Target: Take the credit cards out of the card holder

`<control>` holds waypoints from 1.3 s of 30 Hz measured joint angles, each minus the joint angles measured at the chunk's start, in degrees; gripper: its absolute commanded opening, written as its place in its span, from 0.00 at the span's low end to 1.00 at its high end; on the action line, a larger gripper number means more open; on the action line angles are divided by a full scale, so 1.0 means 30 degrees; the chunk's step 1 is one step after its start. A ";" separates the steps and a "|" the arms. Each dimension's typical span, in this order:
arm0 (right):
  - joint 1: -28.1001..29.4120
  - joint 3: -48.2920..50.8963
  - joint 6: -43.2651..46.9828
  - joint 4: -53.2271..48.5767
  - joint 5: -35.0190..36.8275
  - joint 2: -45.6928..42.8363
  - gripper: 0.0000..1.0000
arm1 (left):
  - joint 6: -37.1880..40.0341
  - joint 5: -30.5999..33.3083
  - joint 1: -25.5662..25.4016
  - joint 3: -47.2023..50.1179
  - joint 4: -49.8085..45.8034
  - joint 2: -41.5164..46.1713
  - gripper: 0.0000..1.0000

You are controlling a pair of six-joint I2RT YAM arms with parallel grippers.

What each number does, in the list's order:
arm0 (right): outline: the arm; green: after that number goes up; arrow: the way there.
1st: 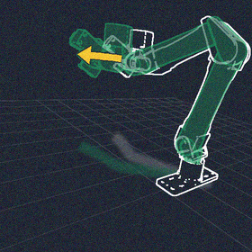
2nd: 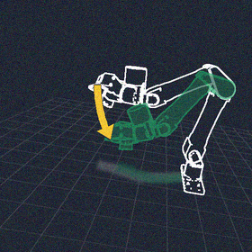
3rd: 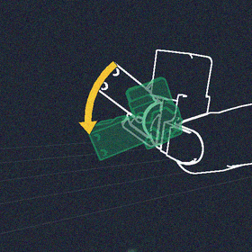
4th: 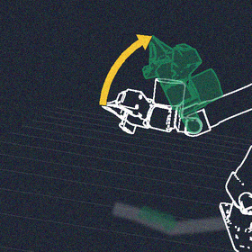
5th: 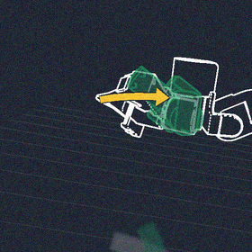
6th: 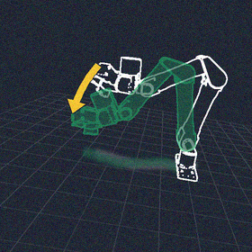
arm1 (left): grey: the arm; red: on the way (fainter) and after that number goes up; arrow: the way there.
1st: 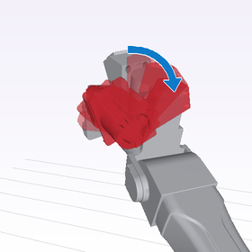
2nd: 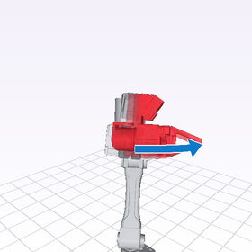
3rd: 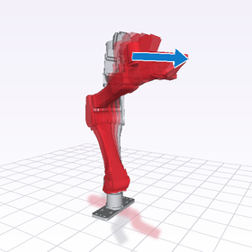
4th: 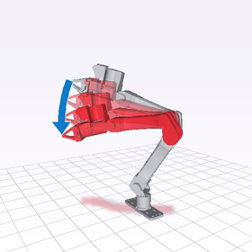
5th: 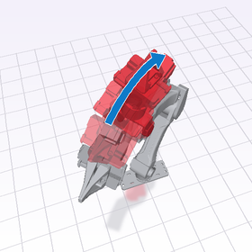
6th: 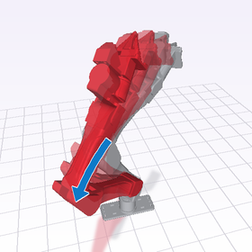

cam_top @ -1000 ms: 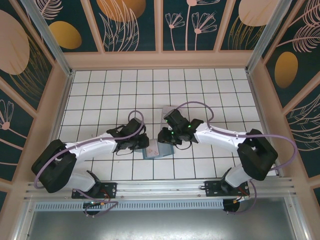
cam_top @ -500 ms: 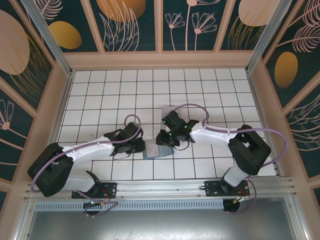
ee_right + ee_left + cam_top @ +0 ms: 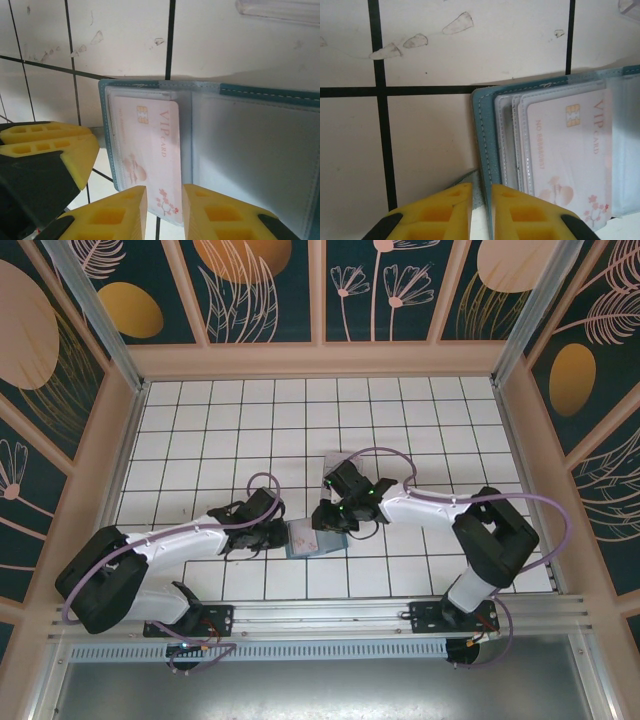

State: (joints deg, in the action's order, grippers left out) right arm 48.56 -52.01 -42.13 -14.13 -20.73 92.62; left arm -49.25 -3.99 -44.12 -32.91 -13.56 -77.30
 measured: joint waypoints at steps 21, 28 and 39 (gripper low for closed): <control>-0.1158 0.1151 0.1093 0.2484 -0.2171 0.1144 0.21 | -0.0117 -0.0583 0.0102 0.0211 0.0648 -0.0780 0.18; -0.1158 0.1428 0.1086 0.3381 -0.2900 0.1537 0.20 | -0.0117 -0.0583 0.0102 0.0007 0.0619 -0.0998 0.18; -0.1158 0.1683 0.1086 0.4014 -0.3111 0.1902 0.18 | -0.0109 -0.0583 0.0102 -0.0102 0.0576 -0.1078 0.17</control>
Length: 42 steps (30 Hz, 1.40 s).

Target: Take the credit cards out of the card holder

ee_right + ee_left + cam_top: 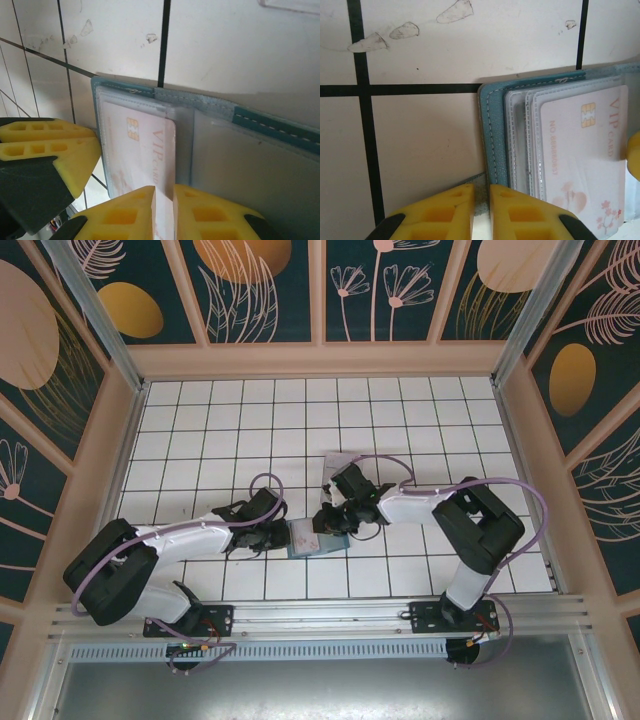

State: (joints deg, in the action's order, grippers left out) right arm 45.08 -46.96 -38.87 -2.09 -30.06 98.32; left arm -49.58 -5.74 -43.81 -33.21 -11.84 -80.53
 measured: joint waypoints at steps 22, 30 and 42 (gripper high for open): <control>0.0000 0.0801 -0.0233 0.1239 -0.0364 0.0029 0.18 | 0.0000 -0.0007 0.0000 -0.0138 -0.0146 -0.0095 0.18; -0.0036 0.0918 -0.0372 0.1647 -0.0663 0.0138 0.14 | 0.0007 0.0211 0.0000 -0.0510 -0.0933 -0.0058 0.19; -0.0036 0.0918 -0.0357 0.1668 -0.0874 0.0211 0.12 | 0.0146 0.0590 -0.0175 -0.2637 -0.2200 0.0423 0.39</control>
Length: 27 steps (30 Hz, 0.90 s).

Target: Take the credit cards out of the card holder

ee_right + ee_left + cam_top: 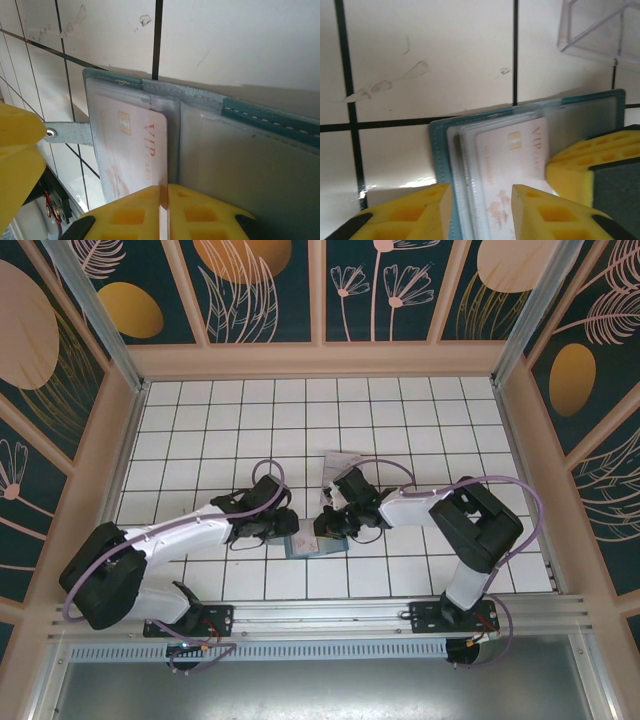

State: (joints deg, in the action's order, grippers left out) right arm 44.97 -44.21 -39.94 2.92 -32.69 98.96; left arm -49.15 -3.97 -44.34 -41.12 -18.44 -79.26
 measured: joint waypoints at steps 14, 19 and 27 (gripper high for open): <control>0.0000 -0.0007 -0.0007 -0.0029 -0.0051 0.0000 0.08 | 0.0714 0.0015 -0.0517 -0.0474 -0.0226 -0.2630 0.33; -0.0102 -0.0007 -0.0007 -0.0066 -0.0073 0.0000 0.05 | 0.0874 0.0015 -0.0517 -0.0474 -0.0255 -0.2637 0.31; -0.0262 -0.0007 -0.0015 -0.0109 -0.0109 -0.0044 0.03 | 0.1027 0.0015 -0.0517 -0.0481 -0.0262 -0.2688 0.26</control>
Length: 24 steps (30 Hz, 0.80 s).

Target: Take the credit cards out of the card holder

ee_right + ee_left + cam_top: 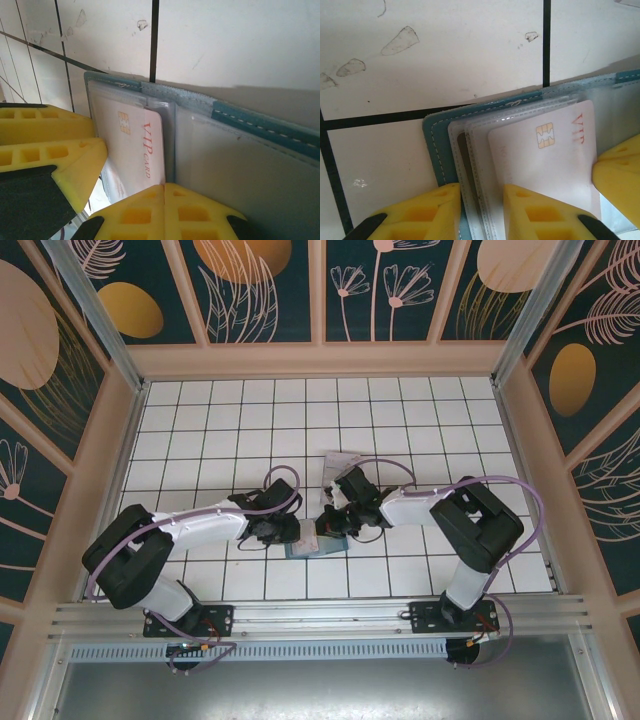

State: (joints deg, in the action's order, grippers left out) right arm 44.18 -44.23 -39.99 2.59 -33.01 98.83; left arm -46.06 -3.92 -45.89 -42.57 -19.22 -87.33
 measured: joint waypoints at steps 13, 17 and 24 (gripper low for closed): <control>-0.0102 0.0386 -0.0641 0.0415 -0.0233 -0.0146 0.21 | 0.0000 0.0051 0.0007 0.0007 0.0000 -0.0015 0.23; -0.0109 0.0554 -0.0831 0.0860 -0.0554 -0.0138 0.22 | -0.0007 0.0051 0.0000 0.0087 0.0131 -0.0015 0.23; -0.0109 0.0809 -0.0998 0.1690 -0.1202 -0.0124 0.21 | -0.0015 0.0007 0.0007 0.0168 0.0342 -0.0007 0.23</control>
State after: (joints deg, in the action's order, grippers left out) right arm 43.86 -41.80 -42.98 7.66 -36.62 98.45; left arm -46.11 -3.90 -45.87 -42.06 -18.20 -87.35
